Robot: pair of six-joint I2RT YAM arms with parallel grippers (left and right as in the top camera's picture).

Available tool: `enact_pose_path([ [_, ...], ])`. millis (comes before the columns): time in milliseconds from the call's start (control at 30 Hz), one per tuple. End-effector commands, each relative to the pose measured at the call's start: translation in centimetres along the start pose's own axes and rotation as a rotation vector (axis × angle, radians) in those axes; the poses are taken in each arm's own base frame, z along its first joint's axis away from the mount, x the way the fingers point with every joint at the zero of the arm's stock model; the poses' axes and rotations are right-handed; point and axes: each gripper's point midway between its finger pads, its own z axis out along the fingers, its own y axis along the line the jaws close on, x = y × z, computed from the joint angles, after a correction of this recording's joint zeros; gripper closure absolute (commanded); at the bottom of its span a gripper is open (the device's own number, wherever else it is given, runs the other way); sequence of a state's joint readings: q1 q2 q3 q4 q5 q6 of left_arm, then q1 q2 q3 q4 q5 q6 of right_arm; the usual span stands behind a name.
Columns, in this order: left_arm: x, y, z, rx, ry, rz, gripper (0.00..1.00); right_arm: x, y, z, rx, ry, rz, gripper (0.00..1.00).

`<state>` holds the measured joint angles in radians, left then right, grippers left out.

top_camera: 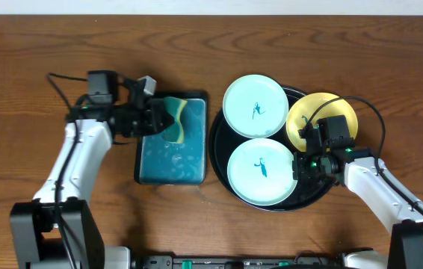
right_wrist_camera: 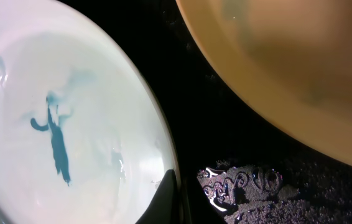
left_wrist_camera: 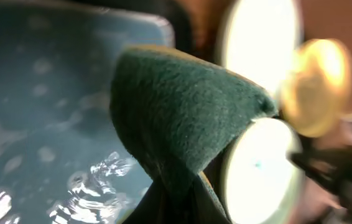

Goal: Clean dirty plates on tray and stack at the side

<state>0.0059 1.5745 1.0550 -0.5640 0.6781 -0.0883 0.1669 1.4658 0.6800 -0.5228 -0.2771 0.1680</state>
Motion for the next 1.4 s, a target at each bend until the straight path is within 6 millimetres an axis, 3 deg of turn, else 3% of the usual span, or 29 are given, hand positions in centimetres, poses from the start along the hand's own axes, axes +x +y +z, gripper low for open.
enact_pose_path([
  [0,-0.1,3.2,0.4,-0.332,-0.052,-0.087,0.93,-0.6,0.6,-0.2,-0.022,-0.009,-0.009,0.99],
  [167,0.2,3.5,0.8,-0.541,-0.090,-0.021,0.92,-0.6,0.6,-0.2,-0.022,-0.009,-0.009,0.99],
  [267,0.4,3.0,1.2,-0.583,-0.102,-0.004,0.93,-0.6,0.6,-0.2,-0.022,-0.010,-0.009,0.99],
  [867,3.5,1.7,5.3,-0.594,0.013,0.054,0.93,-0.6,0.6,-0.2,-0.022,-0.010,-0.009,0.99],
  [1167,4.5,0.0,6.4,-0.574,0.033,0.111,0.92,-0.6,0.6,-0.2,-0.022,-0.010,-0.009,0.99],
  [1367,4.6,-0.1,6.5,-0.573,0.026,0.079,0.92,-0.6,0.6,-0.2,-0.023,-0.009,-0.009,0.99],
])
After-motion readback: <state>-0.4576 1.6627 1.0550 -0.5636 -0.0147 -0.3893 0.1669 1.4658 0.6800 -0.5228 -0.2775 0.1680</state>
